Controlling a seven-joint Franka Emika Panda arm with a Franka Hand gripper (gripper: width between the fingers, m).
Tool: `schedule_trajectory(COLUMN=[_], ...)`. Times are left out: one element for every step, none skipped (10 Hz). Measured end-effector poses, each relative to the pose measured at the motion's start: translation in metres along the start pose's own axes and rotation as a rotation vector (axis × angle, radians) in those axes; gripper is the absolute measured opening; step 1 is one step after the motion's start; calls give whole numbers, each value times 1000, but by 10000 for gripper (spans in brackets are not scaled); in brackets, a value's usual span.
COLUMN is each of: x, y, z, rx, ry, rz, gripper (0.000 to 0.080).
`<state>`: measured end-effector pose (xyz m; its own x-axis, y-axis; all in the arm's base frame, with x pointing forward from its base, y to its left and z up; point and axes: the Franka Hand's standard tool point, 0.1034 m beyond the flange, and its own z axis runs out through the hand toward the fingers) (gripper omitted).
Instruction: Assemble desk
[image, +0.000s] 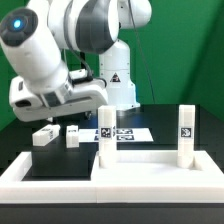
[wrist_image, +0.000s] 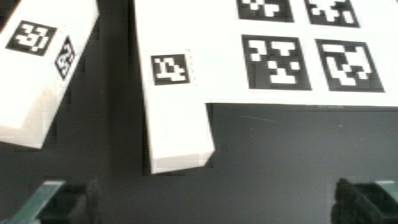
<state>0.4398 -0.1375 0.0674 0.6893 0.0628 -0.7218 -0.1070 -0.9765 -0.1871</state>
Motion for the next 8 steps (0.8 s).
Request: schedule_trajectory(x=[4, 4, 3, -3, -9, -8, -8, -8], y=[1, 1, 3, 8, 12, 13, 10, 9], z=[-1, -1, 3, 18, 29, 37, 46, 45], rx=[-5, -4, -10, -26, -39, -66, -86, -81], ry=[8, 8, -1, -43, -91, -111, -119, -117], rz=[-2, -2, -9, -15, -14, -20, -30, -31], gripper=[649, 649, 649, 649, 649, 649, 649, 649])
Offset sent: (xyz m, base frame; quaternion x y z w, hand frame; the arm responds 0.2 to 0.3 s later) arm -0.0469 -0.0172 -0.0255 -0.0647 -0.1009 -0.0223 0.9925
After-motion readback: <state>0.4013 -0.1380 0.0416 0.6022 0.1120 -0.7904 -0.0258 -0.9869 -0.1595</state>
